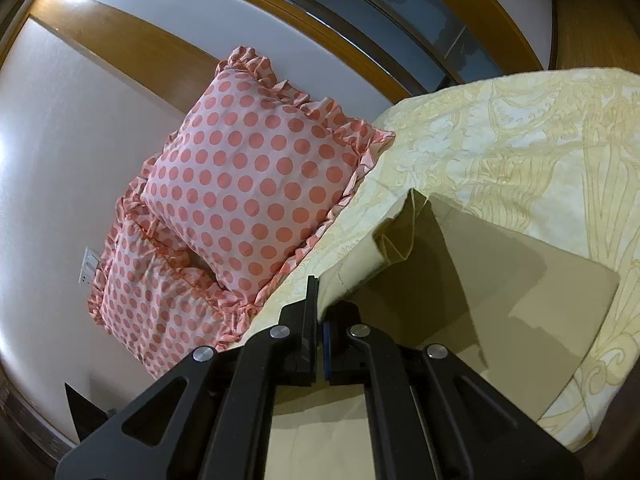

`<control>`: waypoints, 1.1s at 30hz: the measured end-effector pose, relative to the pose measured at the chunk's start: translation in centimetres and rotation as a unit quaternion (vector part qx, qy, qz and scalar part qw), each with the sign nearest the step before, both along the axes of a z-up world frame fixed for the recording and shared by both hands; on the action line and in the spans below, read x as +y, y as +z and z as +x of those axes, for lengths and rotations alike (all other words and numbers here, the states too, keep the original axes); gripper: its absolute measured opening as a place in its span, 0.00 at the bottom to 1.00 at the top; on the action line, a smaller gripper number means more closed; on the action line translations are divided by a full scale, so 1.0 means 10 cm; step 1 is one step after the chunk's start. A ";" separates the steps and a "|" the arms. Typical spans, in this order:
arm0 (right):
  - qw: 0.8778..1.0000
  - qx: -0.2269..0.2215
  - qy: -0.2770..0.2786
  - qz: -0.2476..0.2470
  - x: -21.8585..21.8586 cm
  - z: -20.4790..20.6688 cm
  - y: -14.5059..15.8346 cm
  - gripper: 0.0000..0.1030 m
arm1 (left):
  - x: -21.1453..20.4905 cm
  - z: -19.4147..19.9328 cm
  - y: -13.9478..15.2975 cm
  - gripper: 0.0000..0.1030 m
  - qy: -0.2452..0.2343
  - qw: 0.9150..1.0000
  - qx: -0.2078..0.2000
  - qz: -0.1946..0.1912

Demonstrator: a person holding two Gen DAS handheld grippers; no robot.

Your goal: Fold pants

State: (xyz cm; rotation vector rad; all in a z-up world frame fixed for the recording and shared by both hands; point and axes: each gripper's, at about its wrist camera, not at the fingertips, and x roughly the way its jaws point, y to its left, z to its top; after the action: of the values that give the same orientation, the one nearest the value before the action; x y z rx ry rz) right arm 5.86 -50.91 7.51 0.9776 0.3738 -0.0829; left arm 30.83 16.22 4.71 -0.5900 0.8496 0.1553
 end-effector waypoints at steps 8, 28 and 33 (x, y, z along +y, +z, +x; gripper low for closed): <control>1.000 -0.018 -0.005 -0.015 -0.07 -0.12 0.14 0.02 | 0.05 -0.63 0.15 0.03 -0.032 0.998 -0.054 -0.012; 0.991 0.090 -0.092 -0.039 -0.25 -0.86 -0.35 0.26 | -0.23 -3.32 -0.24 0.24 -0.018 0.996 -0.080 0.039; 0.985 0.094 -0.124 -0.070 -0.28 -0.97 -0.30 0.64 | -0.11 -3.58 -0.02 0.66 0.032 0.990 -0.125 0.065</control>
State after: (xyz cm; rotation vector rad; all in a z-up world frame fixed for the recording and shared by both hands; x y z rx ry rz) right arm -3.83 -53.75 4.54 0.8757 0.4122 -0.4248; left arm -4.95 15.14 4.51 -0.5026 0.5735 0.1894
